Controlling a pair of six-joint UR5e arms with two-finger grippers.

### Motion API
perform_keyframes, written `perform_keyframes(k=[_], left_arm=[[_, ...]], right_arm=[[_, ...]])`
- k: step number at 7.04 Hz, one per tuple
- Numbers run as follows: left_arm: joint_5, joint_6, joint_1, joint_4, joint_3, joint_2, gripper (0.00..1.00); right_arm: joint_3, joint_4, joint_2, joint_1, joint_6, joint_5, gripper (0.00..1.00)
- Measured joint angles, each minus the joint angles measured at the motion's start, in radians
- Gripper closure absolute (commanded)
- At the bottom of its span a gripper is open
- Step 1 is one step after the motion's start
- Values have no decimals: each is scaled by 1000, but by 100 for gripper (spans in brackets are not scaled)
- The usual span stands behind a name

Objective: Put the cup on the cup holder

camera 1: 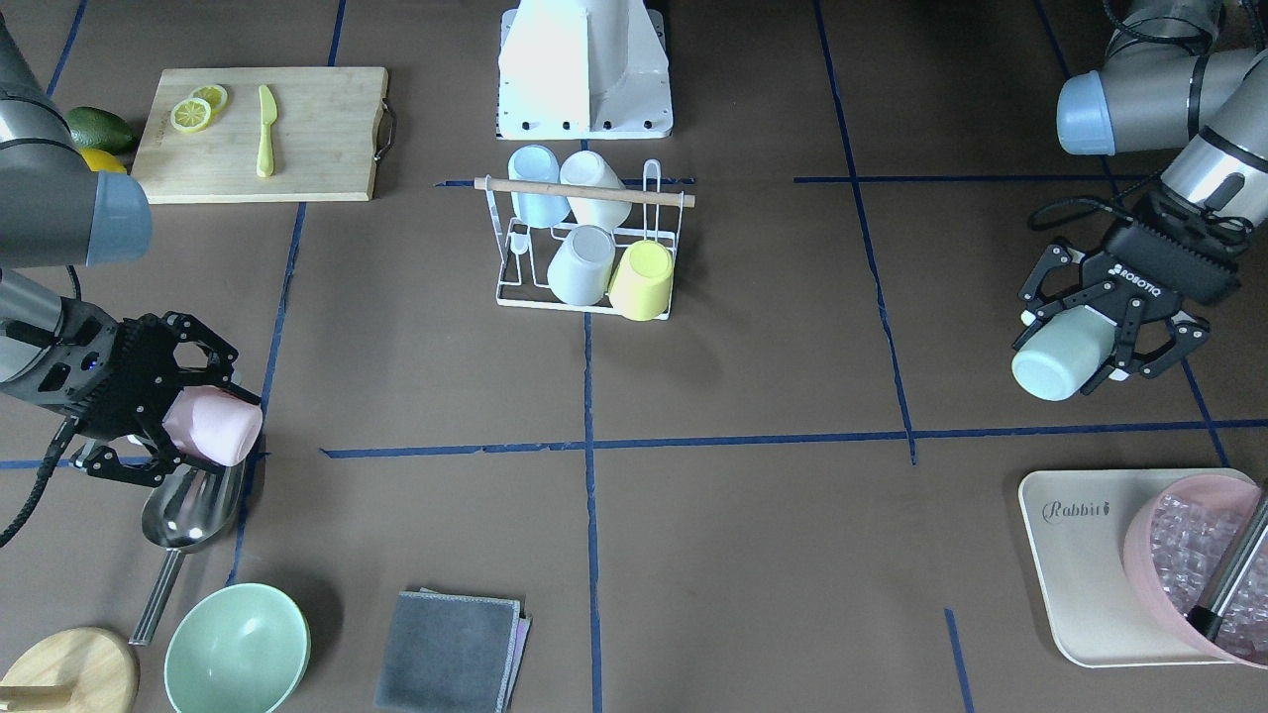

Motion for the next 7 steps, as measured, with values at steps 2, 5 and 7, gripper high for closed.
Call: perform_keyframes(k=[2, 5, 7], left_arm=[[11, -135, 58, -236, 3, 3, 92], [77, -230, 134, -573, 58, -5, 92], [209, -235, 205, -762, 78, -1, 92]], right_arm=[[-3, 195, 5, -3, 52, -25, 100], [-5, 574, 11, -93, 364, -185, 100], [-3, 752, 37, -154, 544, -299, 100]])
